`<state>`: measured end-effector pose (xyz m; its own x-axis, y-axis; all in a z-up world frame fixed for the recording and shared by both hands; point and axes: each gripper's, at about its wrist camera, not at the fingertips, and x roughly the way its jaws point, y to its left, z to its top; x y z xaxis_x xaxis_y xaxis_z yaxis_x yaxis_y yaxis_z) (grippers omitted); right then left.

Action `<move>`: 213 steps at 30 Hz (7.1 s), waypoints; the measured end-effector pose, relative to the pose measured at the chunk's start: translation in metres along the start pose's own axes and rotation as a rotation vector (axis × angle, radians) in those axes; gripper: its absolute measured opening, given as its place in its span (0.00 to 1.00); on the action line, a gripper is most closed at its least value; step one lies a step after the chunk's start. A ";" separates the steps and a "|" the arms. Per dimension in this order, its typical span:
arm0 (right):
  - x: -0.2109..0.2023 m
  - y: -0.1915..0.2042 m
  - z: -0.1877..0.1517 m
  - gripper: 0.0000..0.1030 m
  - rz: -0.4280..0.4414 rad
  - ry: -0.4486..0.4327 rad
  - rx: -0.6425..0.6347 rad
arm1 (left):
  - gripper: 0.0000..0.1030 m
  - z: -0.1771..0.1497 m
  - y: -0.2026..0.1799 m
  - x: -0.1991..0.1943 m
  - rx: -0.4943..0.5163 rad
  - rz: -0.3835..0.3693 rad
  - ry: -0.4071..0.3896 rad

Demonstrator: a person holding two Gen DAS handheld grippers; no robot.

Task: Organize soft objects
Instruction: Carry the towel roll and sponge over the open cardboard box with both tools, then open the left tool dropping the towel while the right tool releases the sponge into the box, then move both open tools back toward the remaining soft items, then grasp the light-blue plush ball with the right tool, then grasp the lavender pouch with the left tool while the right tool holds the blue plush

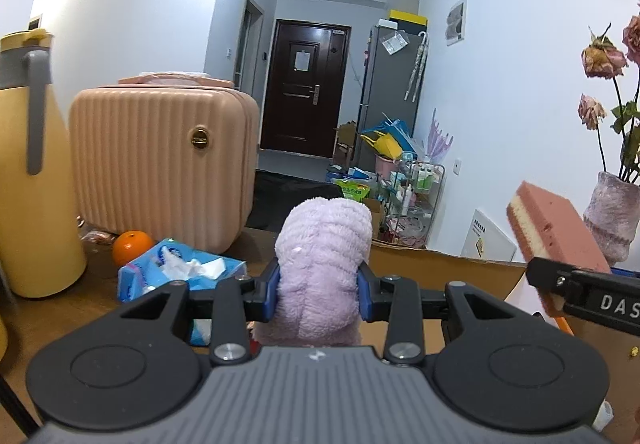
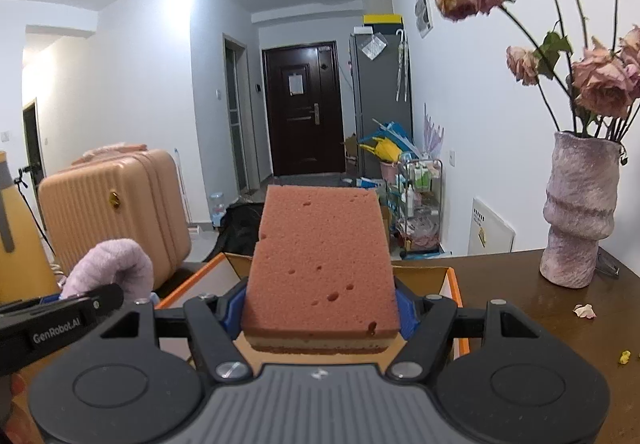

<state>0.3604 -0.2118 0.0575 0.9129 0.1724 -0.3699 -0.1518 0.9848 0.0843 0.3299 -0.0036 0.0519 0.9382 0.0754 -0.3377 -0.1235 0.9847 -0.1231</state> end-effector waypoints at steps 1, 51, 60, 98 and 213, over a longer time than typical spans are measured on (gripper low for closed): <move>0.005 0.000 0.000 0.66 0.000 0.008 -0.003 | 0.36 0.001 -0.002 0.004 0.003 0.000 0.002; 0.102 0.014 -0.025 0.67 -0.071 0.167 -0.080 | 0.38 -0.022 -0.026 0.111 0.103 0.057 0.119; 0.103 0.005 -0.018 0.95 -0.079 0.144 -0.048 | 0.95 -0.018 -0.018 0.102 0.059 0.085 0.070; 0.012 -0.002 -0.006 1.00 -0.042 0.027 -0.006 | 1.00 -0.010 0.010 0.029 -0.035 0.070 0.025; -0.084 0.075 -0.152 0.73 0.153 0.216 -0.174 | 1.00 -0.103 0.107 -0.145 0.061 0.057 0.131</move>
<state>0.2150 -0.1488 -0.0457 0.7756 0.3011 -0.5548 -0.3608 0.9327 0.0019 0.1478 0.0749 -0.0082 0.8794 0.1139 -0.4622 -0.1514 0.9875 -0.0446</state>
